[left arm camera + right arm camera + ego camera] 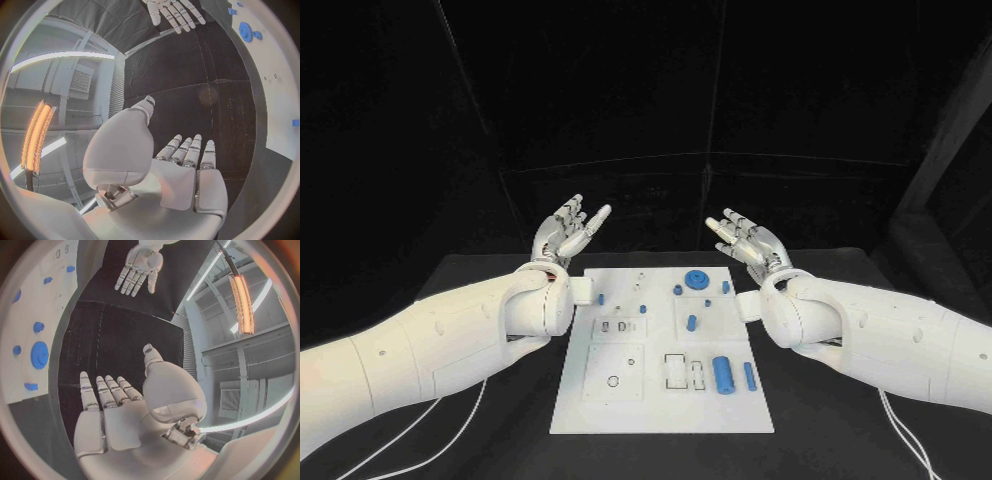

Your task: Assemble the parts on the task board

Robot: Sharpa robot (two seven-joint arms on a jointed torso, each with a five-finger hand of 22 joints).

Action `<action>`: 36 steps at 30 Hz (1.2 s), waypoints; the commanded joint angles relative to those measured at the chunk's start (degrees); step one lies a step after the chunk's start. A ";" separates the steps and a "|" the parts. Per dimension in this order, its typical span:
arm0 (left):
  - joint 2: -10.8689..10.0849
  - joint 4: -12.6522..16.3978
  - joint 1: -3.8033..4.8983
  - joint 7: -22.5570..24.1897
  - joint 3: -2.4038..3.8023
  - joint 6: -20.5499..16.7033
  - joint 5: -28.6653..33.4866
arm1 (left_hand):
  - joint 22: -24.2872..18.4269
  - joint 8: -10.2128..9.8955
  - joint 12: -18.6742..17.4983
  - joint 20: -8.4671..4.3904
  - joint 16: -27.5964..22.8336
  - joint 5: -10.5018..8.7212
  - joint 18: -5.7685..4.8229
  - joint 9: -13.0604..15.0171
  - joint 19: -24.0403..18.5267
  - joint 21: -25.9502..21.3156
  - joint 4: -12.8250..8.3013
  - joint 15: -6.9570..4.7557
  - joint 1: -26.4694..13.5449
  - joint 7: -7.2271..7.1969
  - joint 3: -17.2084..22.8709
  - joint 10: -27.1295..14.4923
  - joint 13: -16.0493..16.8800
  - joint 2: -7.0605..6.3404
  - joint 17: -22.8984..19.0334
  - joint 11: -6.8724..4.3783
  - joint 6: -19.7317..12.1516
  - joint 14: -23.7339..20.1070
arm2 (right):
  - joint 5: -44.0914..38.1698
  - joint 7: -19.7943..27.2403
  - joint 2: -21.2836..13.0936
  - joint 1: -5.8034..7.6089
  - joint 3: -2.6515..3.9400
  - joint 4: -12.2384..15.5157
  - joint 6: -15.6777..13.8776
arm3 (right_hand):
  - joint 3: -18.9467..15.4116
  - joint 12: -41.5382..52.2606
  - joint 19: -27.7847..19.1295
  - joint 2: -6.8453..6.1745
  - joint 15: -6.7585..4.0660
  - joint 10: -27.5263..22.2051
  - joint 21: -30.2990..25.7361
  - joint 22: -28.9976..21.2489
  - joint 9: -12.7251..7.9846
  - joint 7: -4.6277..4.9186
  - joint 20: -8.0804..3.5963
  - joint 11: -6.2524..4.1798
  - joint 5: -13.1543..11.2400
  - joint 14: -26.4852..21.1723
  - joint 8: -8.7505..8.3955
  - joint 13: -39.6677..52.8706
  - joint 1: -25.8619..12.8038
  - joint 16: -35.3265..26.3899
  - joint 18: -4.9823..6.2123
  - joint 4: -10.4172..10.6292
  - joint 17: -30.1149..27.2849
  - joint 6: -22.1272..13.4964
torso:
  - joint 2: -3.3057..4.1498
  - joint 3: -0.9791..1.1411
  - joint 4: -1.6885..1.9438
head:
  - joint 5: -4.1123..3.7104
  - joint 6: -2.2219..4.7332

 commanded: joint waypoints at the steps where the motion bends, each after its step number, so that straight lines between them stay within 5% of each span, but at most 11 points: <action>1: 0.31 -0.70 0.21 2.31 0.01 4.85 0.33 | 0.07 0.36 0.37 0.85 0.30 0.31 1.22 0.14 0.13 0.37 0.77 0.34 2.72 2.51 0.32 0.22 0.11 -0.24 0.13 0.54 0.73 0.67 | -6.53 -3.76 0.61 0.42 -0.19 -1.66 10.85 | -0.78 0.29 0.81 0.34 0.85 1.17 0.34 0.15 0.14 3.32 0.85 0.44 0.53 1.09 0.36 0.17 3.60 0.27 0.75 -0.52 0.15 0.94 | 0.01 0.01 0.02 | 0.00 0.01; 5: 0.32 -0.71 0.21 2.32 0.01 4.86 0.33 | 0.14 0.37 0.39 1.07 0.44 0.30 1.22 0.16 0.37 0.46 0.73 0.63 2.62 2.84 0.51 0.37 0.13 0.05 0.26 0.86 0.91 1.29 | -8.27 -4.87 1.19 0.70 -0.45 -3.34 13.95 | -0.18 1.35 4.35 0.36 2.25 7.56 0.96 0.57 0.62 5.20 0.86 2.41 -1.24 7.59 1.09 0.76 7.80 1.51 -0.04 -3.43 0.80 5.20 | 0.01 0.01 0.02 | 0.00 0.01; 8: 0.32 -0.71 0.21 2.32 0.01 4.86 0.33 | 0.25 0.49 0.58 1.53 0.98 0.28 1.13 0.24 0.78 0.63 0.52 1.20 2.58 3.45 0.73 1.39 0.28 0.53 0.66 1.53 1.65 3.46 | -8.82 -5.23 1.38 0.79 -0.53 -3.87 14.94 | 0.70 4.79 15.17 -0.15 3.75 20.04 3.50 1.90 1.44 6.83 0.67 4.53 -2.50 19.59 2.98 1.82 12.45 4.82 1.61 -6.57 1.76 12.80 | 0.01 0.01 0.02 | 0.00 0.01; 10: -1.18 -0.03 0.34 1.82 0.00 7.86 1.93 | 0.72 1.16 1.73 2.45 2.91 0.22 0.93 0.65 2.64 1.34 -0.19 2.40 2.58 4.96 1.03 6.49 0.96 1.74 1.83 3.28 4.92 10.12 | -17.30 -4.95 0.91 0.86 -0.46 -5.24 11.45 | 1.10 7.52 22.57 -0.48 3.77 29.18 5.55 2.75 2.16 6.32 0.56 5.30 -2.86 29.37 4.94 2.34 14.77 7.59 2.46 -8.15 2.42 20.32 | 0.90 0.04 0.08 | -0.01 0.20; 12: -1.72 0.54 0.42 1.90 0.00 8.53 2.02 | 1.34 2.19 3.37 3.15 4.96 0.22 0.66 1.19 5.31 2.38 -1.39 3.49 2.75 6.17 1.38 13.09 1.70 2.90 2.92 4.70 9.53 17.09 | -19.72 -5.03 0.74 1.14 -0.44 -5.44 10.48 | 1.44 8.79 26.53 -0.66 2.86 33.68 7.02 3.14 2.50 5.83 0.58 4.66 -3.45 34.54 6.15 2.32 16.26 9.12 3.40 -9.27 2.61 26.19 | 1.37 0.03 0.17 | -0.08 0.38; 14: -2.33 1.25 0.48 1.97 0.00 9.11 2.07 | 3.14 3.54 5.39 3.43 8.52 0.28 0.04 1.82 13.29 5.68 -2.94 4.05 3.26 6.48 1.81 20.68 2.44 3.64 4.63 5.64 15.04 27.97 | -22.31 -5.21 0.71 1.62 -0.43 -5.78 9.76 | 1.96 9.53 28.89 -0.63 1.76 36.80 8.05 3.32 2.90 5.72 0.46 3.43 -4.08 37.92 7.42 2.30 17.47 9.89 4.36 -10.24 2.69 32.37 | 1.78 0.03 0.23 | -0.10 0.48; 16: -2.93 2.02 0.52 1.92 0.00 9.46 2.09 | 5.40 4.87 7.94 3.45 10.59 0.15 -0.04 2.36 24.43 10.29 -4.36 4.36 3.51 6.52 1.88 30.13 3.25 4.03 5.32 6.17 20.62 33.78 | -24.81 -5.41 0.72 2.08 -0.41 -6.13 9.28 | 2.55 9.63 31.44 -0.44 0.75 40.02 9.10 3.44 2.95 5.46 0.03 2.37 -4.33 41.22 8.14 2.11 18.17 10.01 4.74 -11.01 2.64 38.06 | 2.21 0.01 0.26 | -0.19 0.74; 19: -3.84 3.50 0.58 1.56 0.00 9.72 1.94 | 6.89 5.95 10.19 3.46 12.46 0.13 1.20 2.63 34.61 14.26 -5.88 2.82 2.94 6.66 0.40 39.12 3.51 4.08 6.17 4.92 26.94 40.10 | -28.81 -5.95 0.58 2.76 -0.39 -6.39 8.80 | 3.08 9.05 34.30 -0.52 -0.39 43.10 10.32 3.59 2.65 4.74 -1.03 1.56 -4.34 44.96 7.81 1.99 18.55 9.95 4.68 -11.88 2.76 40.73 | 2.63 -0.13 0.38 | -0.51 0.91; 23: -5.27 5.99 0.71 0.62 0.00 10.35 0.20 | 7.40 8.09 12.05 2.20 14.79 0.19 1.76 3.20 41.10 16.42 -7.83 0.87 3.53 5.98 -2.25 45.05 3.78 3.82 8.02 3.24 35.83 46.99 | -36.23 -7.77 0.29 3.97 -0.37 -6.39 8.46 | 4.21 8.26 38.52 -0.27 -2.22 47.42 12.56 4.24 2.69 3.91 -2.98 0.22 -4.00 50.39 7.68 2.07 18.86 10.36 4.73 -13.11 3.36 44.31 | 3.42 -0.26 0.63 | -0.96 1.57; 28: -7.06 9.41 1.23 -1.09 0.00 11.83 -2.71 | 7.28 8.97 12.77 0.43 16.76 0.10 1.75 2.94 46.53 17.32 -10.18 -0.92 5.14 4.96 -5.20 50.35 4.24 4.23 10.67 1.76 39.76 52.14 | -49.73 -13.26 -0.30 6.05 -0.32 -5.49 9.24 | 5.81 8.15 43.82 -0.49 -4.74 53.00 16.90 6.24 2.94 2.97 -5.92 -1.56 -3.80 57.42 8.01 2.36 19.84 12.27 4.76 -15.16 4.97 48.15 | 4.70 -0.45 1.06 | -1.56 2.12; 36: -8.54 13.53 2.30 -2.25 0.00 13.31 -4.04 | 6.65 8.17 11.57 0.13 17.10 0.09 1.67 2.46 48.02 16.66 -11.52 -1.05 6.01 5.15 -6.93 50.93 4.08 5.14 12.20 1.81 40.19 52.52 | -69.73 -23.94 -0.16 8.47 -0.28 -4.22 14.12 | 5.77 5.93 49.14 -2.64 -7.75 57.09 27.55 12.46 2.60 1.93 -9.38 -3.30 -5.50 66.80 6.12 2.34 17.80 20.00 4.48 -15.69 10.65 50.12 | 6.31 -0.87 2.04 | -2.35 2.06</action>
